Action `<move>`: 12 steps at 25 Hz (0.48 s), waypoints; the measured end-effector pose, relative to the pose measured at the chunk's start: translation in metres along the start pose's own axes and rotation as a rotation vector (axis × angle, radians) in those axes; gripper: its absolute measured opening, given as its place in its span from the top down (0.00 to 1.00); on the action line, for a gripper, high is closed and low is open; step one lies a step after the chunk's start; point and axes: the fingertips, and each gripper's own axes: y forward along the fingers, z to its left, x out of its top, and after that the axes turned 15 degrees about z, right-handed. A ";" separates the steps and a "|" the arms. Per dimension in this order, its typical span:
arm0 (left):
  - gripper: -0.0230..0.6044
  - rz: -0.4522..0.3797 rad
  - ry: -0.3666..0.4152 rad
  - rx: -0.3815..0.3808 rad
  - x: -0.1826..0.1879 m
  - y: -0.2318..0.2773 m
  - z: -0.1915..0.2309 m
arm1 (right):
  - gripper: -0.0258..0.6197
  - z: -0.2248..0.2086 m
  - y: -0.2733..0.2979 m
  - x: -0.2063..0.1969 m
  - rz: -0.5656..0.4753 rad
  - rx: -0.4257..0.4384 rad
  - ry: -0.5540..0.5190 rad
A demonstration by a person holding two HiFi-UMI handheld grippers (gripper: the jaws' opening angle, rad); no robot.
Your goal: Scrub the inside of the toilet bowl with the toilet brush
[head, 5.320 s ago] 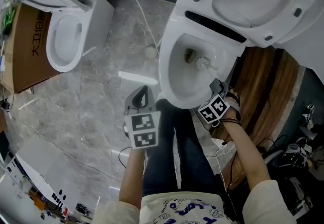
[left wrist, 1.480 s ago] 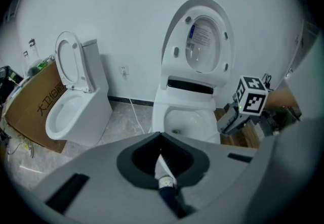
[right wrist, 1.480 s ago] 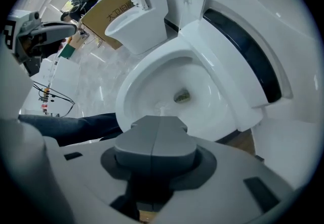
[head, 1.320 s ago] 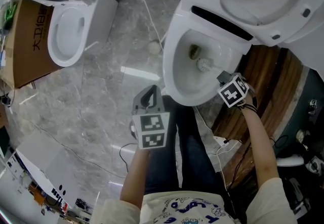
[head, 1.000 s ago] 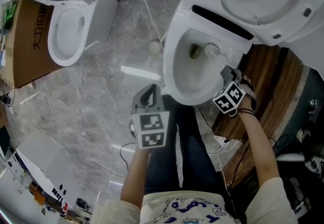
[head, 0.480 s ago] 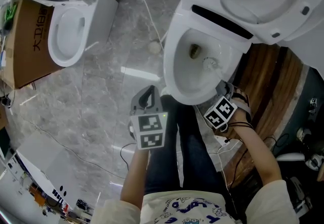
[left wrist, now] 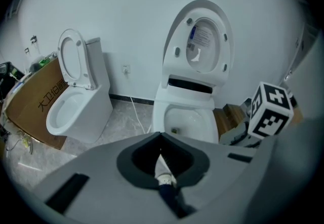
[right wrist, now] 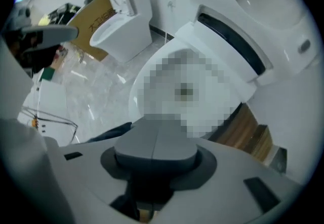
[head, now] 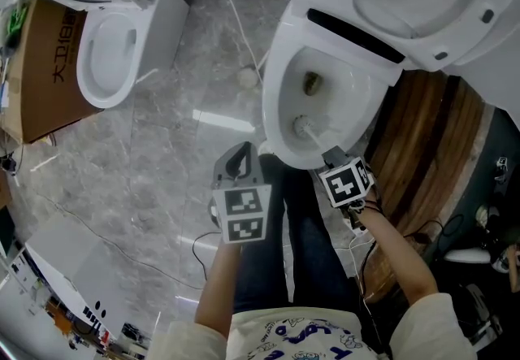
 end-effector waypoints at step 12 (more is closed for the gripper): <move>0.96 -0.003 -0.014 -0.017 -0.003 -0.002 -0.007 | 0.70 -0.015 -0.010 0.036 -0.236 0.545 0.784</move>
